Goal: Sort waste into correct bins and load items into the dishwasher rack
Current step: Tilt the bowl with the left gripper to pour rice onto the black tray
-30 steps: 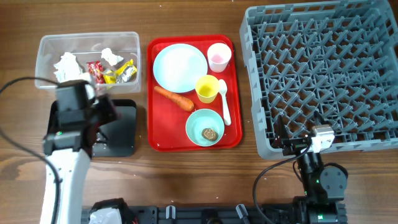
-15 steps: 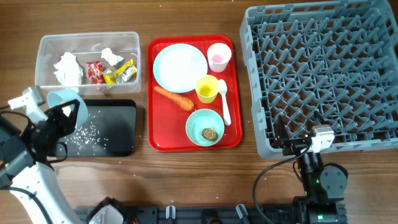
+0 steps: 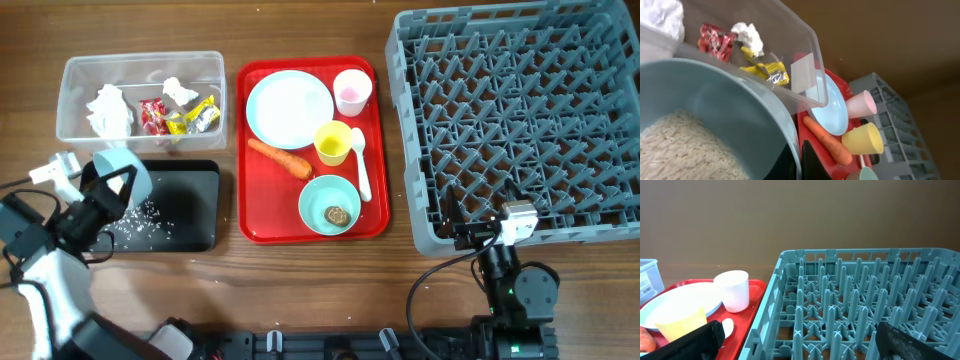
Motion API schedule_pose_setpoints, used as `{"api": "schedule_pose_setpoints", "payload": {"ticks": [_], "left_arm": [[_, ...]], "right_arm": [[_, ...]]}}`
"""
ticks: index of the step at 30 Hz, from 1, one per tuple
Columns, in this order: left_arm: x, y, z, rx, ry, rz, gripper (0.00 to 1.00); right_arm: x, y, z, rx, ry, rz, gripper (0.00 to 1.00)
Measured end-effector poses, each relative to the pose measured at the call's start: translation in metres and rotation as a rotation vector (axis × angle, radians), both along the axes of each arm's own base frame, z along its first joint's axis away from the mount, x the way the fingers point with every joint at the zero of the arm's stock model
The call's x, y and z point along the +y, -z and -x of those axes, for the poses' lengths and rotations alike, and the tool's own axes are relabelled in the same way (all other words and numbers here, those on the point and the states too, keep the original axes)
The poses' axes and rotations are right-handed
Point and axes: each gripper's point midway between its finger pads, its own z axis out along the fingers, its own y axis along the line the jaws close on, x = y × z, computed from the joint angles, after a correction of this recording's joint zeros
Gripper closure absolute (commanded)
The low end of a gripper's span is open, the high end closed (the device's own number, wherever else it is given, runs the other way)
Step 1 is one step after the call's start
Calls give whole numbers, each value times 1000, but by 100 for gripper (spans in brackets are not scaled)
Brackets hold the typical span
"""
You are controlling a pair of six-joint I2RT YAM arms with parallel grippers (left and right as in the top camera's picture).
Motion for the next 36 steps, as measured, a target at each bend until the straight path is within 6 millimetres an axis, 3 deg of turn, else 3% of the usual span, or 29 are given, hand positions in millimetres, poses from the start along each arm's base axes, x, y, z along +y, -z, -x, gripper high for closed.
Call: {"api": "schedule_pose_setpoints", "payload": {"ticks": [7,12,36], "left_arm": [[6,5,4,-133,85,284,96],[2,-4,6,-144,105,366,96],[-3,-19,0,-12,83,581,96]], "right_arm": [[0,0,0,0,0,0,0],[0,0,0,0,0,0,0],[0,0,0,0,0,0,0]]}}
